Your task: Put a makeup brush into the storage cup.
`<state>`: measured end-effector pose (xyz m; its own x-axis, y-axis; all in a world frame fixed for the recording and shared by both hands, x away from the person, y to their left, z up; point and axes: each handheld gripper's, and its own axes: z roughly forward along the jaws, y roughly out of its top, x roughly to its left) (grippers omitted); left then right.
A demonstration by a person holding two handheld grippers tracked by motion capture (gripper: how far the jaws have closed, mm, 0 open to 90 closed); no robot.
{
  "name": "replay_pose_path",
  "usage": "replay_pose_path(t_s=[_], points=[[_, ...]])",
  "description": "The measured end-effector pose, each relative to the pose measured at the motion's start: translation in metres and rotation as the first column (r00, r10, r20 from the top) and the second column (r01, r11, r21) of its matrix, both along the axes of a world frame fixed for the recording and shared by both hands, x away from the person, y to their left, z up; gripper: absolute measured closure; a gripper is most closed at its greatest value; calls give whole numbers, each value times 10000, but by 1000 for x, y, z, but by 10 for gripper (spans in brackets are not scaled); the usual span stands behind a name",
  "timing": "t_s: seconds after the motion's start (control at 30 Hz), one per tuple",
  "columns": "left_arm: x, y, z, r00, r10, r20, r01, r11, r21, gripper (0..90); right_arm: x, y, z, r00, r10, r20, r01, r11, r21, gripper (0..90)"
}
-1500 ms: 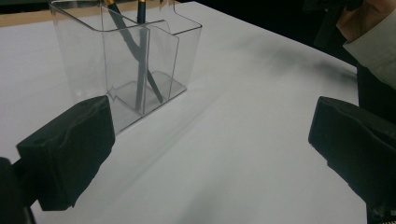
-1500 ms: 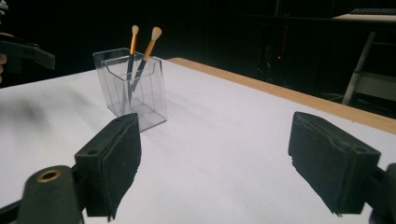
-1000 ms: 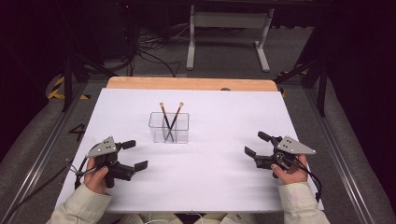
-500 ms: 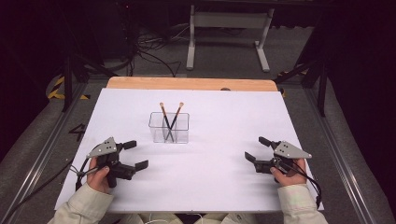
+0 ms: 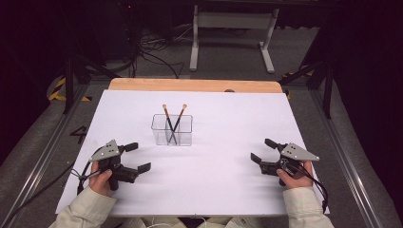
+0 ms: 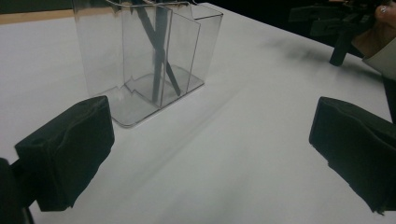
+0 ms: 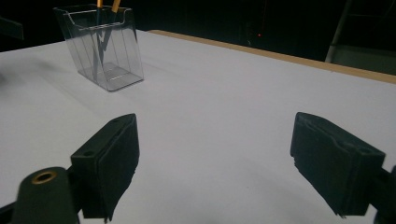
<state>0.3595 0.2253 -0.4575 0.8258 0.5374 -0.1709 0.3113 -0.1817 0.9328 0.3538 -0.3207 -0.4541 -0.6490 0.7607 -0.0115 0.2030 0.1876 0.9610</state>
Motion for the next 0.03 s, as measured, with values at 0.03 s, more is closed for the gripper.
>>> replay_pose_path(t_s=[0.03], points=[[0,0,0,9998,88,167,-91,9998,155,8,0,0,0,10000,-20,2,20,10000,70,163]])
